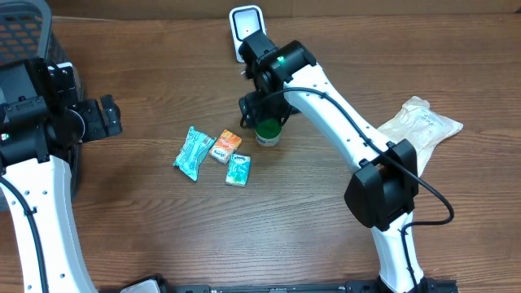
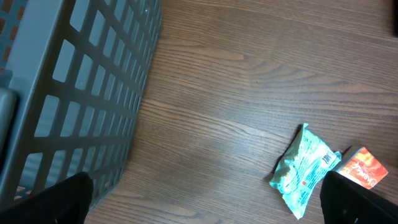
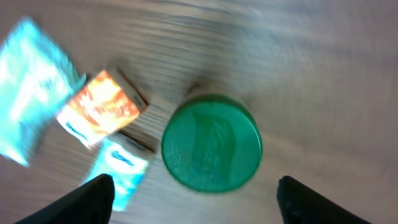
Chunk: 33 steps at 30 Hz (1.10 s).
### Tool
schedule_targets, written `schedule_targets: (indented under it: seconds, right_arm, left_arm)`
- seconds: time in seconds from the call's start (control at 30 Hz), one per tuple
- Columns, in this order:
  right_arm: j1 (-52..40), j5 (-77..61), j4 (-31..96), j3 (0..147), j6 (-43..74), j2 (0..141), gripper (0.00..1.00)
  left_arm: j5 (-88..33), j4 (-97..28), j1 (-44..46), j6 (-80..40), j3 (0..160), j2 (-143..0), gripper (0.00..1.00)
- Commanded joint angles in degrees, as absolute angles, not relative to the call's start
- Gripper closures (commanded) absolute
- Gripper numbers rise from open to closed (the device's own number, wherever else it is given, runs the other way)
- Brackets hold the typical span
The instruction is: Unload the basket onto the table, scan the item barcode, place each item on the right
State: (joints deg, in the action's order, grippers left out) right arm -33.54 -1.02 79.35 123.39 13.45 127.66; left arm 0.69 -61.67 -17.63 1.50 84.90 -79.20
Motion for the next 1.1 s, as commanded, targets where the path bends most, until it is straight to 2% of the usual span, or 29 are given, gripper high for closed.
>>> schedule_targets:
  seconds: [0.0, 0.07, 0.13, 0.3, 0.43, 0.53, 0.67, 0.83, 0.93, 1.07]
  right_arm:
    - [-32.6, 2.6, 79.5, 122.7, 42.4, 126.3, 0.02]
    - [-32.6, 5.4, 78.9, 120.7, 52.6, 126.7, 0.00]
    - [-32.6, 5.5, 76.2, 118.6, 58.0, 127.2, 0.00]
    - [-32.7, 4.6, 67.7, 112.4, 65.4, 127.5, 0.00]
    - [-32.7, 3.1, 64.8, 109.9, 66.2, 127.5, 0.00]
    - [-32.7, 2.8, 65.0, 109.9, 65.1, 127.5, 0.05]
    - [-32.7, 0.8, 64.9, 109.9, 58.1, 127.5, 0.14]
    - [-32.7, -0.2, 65.8, 109.9, 53.0, 127.4, 0.34]
    - [-32.7, -0.1, 66.4, 109.9, 50.3, 127.4, 0.37]
    - [-32.7, -0.1, 66.5, 109.9, 39.3, 127.4, 0.37]
  left_arm:
    - [0.2, -61.5, -17.3, 2.2, 85.2, -79.4, 0.00]
    - [0.2, -61.5, -17.3, 2.2, 85.2, -79.4, 0.00]
    - [0.2, -61.5, -17.3, 2.2, 85.2, -79.4, 0.00]
    - [0.2, -61.5, -17.3, 2.2, 85.2, -79.4, 0.01]
    - [0.2, -61.5, -17.3, 2.2, 85.2, -79.4, 0.00]
    - [0.2, -61.5, -17.3, 2.2, 85.2, -79.4, 0.00]
    - [0.2, -61.5, -17.3, 2.2, 85.2, -79.4, 0.00]
    - [0.2, -61.5, -17.3, 2.2, 85.2, -79.4, 0.00]
    - [0.2, -61.5, -17.3, 2.2, 85.2, -79.4, 0.00]
    - [0.2, -61.5, -17.3, 2.2, 85.2, -79.4, 0.00]
